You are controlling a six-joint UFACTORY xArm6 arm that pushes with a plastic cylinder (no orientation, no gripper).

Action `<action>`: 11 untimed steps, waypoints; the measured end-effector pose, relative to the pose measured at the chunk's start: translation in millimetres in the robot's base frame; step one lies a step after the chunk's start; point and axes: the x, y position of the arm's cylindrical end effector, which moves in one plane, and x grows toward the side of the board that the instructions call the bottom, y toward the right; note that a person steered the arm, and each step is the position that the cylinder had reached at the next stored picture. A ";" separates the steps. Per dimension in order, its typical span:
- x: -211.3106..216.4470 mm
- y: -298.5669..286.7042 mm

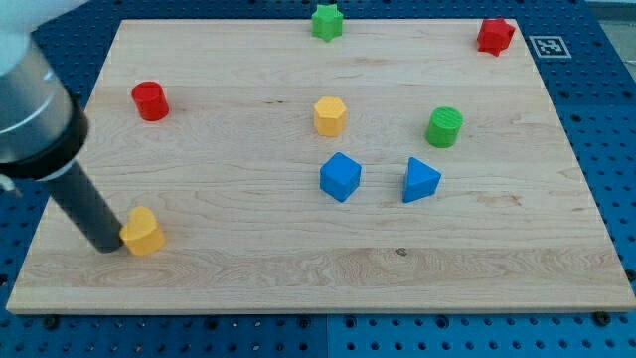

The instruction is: Move the yellow heart to the bottom left of the yellow hexagon

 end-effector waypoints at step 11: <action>4.1 196.1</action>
